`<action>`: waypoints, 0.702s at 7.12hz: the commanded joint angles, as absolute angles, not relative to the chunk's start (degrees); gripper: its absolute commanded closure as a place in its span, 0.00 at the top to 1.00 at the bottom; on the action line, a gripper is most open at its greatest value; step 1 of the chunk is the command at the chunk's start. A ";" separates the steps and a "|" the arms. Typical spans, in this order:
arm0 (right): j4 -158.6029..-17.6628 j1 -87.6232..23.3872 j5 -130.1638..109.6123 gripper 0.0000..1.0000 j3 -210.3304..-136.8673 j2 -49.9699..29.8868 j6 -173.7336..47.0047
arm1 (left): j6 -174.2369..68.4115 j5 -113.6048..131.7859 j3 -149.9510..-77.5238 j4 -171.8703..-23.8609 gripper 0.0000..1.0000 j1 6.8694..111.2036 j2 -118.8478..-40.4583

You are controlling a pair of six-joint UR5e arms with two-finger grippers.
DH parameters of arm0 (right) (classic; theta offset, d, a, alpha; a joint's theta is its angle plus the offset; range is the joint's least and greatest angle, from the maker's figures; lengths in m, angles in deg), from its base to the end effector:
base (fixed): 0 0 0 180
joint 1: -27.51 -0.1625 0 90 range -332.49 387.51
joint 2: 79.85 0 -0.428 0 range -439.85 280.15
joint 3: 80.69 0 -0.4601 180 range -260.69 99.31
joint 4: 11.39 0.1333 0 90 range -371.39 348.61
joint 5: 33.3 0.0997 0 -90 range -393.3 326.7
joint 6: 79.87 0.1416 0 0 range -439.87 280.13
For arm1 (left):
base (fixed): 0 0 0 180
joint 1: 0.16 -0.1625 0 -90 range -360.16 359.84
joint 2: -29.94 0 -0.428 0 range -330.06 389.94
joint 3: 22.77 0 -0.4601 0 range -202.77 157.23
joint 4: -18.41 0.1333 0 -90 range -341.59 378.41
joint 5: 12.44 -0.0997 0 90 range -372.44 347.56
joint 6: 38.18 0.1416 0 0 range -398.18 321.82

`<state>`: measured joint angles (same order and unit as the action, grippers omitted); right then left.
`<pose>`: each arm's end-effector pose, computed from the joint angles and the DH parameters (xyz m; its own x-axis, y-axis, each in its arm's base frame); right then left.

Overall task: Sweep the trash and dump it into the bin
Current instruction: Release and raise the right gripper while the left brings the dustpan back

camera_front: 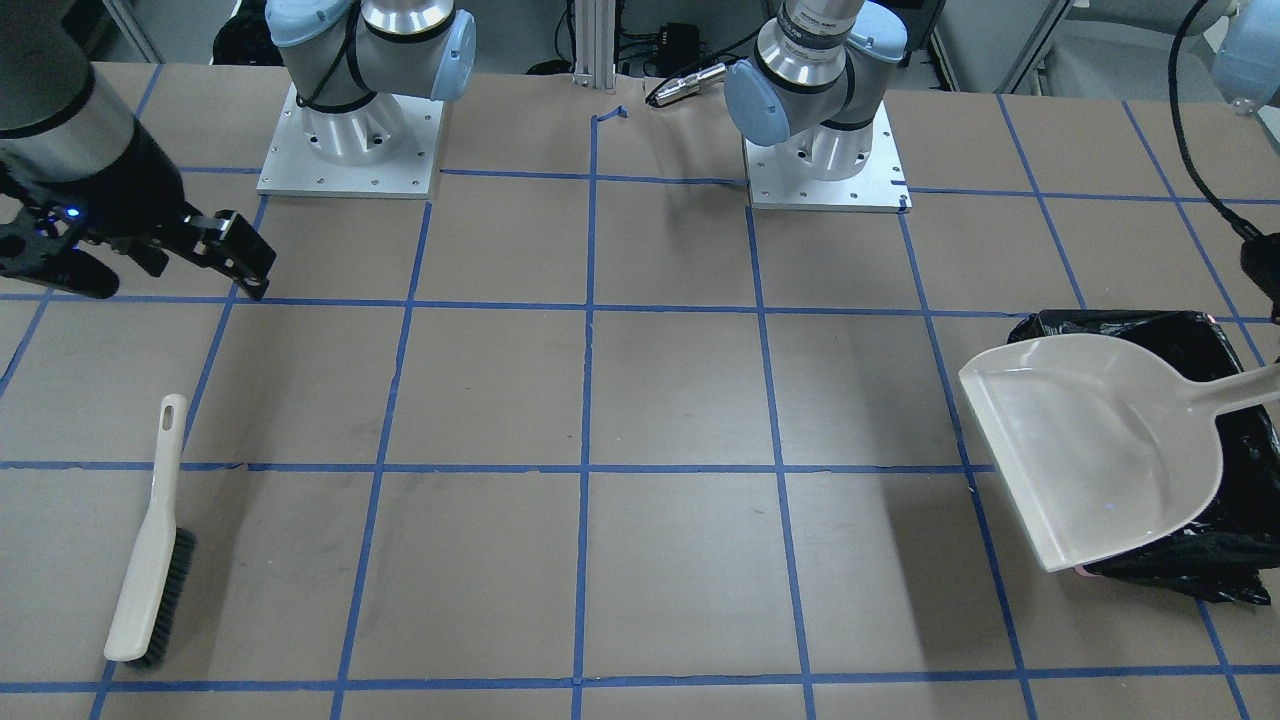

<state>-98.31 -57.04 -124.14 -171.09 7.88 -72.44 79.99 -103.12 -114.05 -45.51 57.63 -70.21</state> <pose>0.0773 -0.5715 0.4179 -0.9749 0.2208 0.0274 0.2224 0.9701 0.0975 0.2397 -0.6275 0.3809 -0.0560 0.9744 -0.2175 0.9879 0.0856 0.1295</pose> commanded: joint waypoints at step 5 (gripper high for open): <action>-99.19 -59.32 -124.62 1.00 -173.33 7.25 -72.13 | 62.44 -97.43 -114.26 -47.50 0.00 72.09 -74.46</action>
